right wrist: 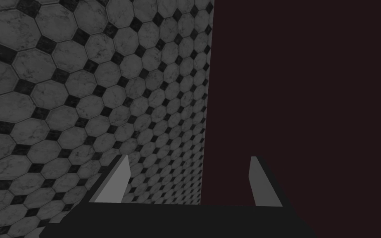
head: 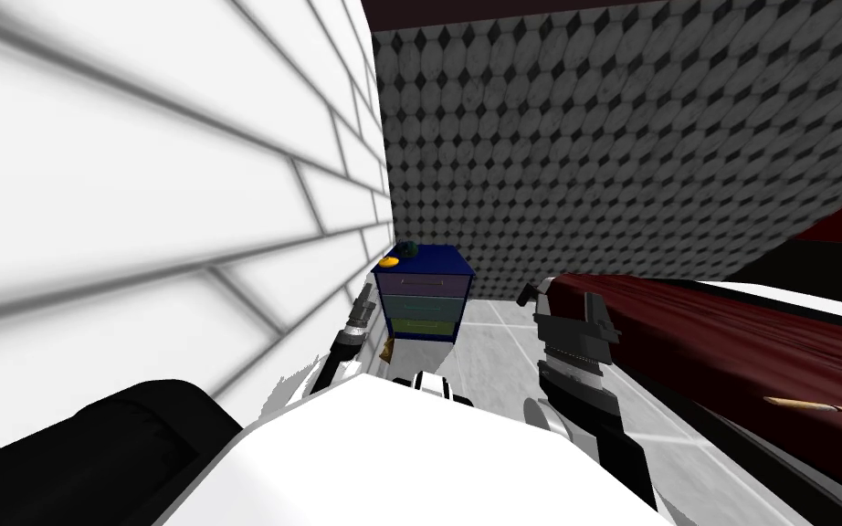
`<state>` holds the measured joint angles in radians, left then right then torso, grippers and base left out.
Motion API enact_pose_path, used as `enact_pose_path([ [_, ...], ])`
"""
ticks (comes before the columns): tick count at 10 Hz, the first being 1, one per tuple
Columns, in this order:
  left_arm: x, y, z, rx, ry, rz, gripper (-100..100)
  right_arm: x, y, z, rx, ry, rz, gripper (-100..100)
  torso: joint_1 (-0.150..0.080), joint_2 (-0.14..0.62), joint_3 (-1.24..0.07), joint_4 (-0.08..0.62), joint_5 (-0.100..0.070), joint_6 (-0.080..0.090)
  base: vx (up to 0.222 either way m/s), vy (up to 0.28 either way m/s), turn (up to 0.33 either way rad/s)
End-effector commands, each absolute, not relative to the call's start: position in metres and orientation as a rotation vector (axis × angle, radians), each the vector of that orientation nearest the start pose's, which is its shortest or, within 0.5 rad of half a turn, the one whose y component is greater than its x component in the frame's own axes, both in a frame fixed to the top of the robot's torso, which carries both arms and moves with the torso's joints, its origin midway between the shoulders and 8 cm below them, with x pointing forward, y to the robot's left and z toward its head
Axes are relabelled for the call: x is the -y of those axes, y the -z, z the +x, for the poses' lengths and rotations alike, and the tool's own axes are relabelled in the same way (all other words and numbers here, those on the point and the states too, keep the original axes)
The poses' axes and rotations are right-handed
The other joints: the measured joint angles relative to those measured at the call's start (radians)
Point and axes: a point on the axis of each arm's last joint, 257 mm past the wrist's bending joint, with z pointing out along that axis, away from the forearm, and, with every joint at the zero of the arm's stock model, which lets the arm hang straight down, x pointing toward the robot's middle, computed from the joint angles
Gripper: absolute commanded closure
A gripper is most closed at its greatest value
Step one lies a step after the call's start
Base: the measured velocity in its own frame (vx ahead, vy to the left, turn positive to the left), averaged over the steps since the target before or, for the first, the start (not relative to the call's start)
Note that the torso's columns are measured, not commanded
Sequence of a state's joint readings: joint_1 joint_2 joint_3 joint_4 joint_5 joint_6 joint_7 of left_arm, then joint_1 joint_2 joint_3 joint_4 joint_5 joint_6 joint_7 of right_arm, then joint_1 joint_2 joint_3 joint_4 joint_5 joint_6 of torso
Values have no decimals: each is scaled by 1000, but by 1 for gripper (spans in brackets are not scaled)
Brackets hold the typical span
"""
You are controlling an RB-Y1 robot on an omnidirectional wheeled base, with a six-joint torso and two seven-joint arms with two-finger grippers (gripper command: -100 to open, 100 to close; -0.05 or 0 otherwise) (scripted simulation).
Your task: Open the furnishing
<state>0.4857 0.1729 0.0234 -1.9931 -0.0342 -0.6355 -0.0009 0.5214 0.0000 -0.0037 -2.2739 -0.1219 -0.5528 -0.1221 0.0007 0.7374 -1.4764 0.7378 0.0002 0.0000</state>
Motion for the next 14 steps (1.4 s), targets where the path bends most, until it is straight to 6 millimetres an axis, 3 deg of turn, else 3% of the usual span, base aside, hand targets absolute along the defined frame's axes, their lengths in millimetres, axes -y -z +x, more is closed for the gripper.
enact_pose_path([
  [1, -290, 91, 368, -878, 1220, -620, -100, 298, -25, 332, -474, -1483, 753, 0, 0, 2, 1, 1, 0, 0, 71, -8, 3],
  [14, -312, 168, 361, -891, 1215, -657, -100, 298, -25, 332, -474, -1483, 753, 0, 0, 0, 0, 0, 0, 0, 91, -12, 4],
])
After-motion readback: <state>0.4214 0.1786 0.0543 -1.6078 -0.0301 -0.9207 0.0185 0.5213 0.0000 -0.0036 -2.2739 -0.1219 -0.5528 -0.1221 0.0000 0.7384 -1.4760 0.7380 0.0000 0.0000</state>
